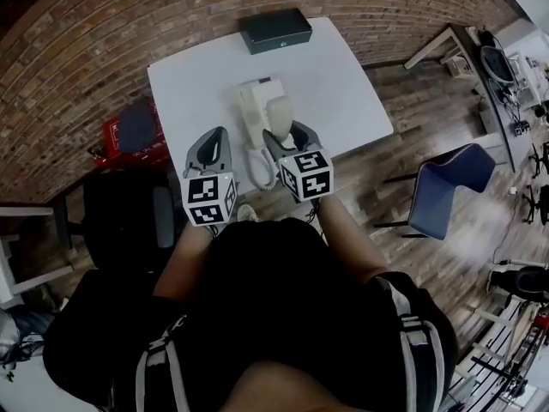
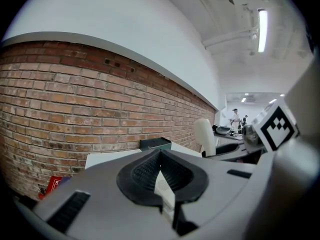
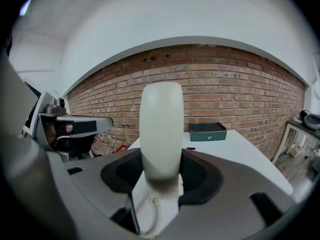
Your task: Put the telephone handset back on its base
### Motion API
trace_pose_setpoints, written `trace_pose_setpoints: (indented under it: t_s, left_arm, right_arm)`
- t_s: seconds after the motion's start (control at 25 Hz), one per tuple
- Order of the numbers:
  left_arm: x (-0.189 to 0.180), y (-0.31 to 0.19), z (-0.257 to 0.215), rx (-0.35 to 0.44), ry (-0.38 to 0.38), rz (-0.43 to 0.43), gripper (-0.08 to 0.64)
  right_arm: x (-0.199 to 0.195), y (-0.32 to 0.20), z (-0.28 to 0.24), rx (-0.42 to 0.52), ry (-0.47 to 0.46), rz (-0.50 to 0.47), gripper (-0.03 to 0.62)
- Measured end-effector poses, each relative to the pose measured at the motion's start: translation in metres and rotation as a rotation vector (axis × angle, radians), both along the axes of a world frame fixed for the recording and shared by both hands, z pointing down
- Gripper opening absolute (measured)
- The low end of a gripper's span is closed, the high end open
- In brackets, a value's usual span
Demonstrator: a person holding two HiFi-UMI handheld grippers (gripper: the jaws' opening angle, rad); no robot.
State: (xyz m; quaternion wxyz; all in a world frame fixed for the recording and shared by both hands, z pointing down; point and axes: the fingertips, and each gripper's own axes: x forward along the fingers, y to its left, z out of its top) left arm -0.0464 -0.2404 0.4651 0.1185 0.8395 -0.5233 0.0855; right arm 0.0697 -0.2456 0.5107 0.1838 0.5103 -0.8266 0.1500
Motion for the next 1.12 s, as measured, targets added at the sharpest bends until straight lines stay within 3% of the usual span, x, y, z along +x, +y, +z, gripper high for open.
trace_pose_setpoints:
  t_s: [0.24,0.52,0.84,1.12]
  left_arm:
    - [-0.004,-0.009,0.01,-0.027,-0.029,-0.027,0.002]
    - [-0.02,-0.019,0.012,-0.049,-0.046,-0.132,0.002]
    - [-0.053,-0.021,0.018,-0.063,-0.058,-0.224,0.002]
    - [-0.065,-0.023,0.015,-0.057,-0.047,-0.244,0.002]
  right_arm:
    - [-0.006,-0.025,0.029,-0.079,-0.002,-0.016,0.198]
    - [-0.009,-0.049,0.068,-0.195,0.007,-0.041,0.198]
    - [-0.018,-0.075,0.104,-0.285,0.024,-0.022,0.198]
    - [-0.026,-0.096,0.11,-0.36,-0.01,0.014,0.198]
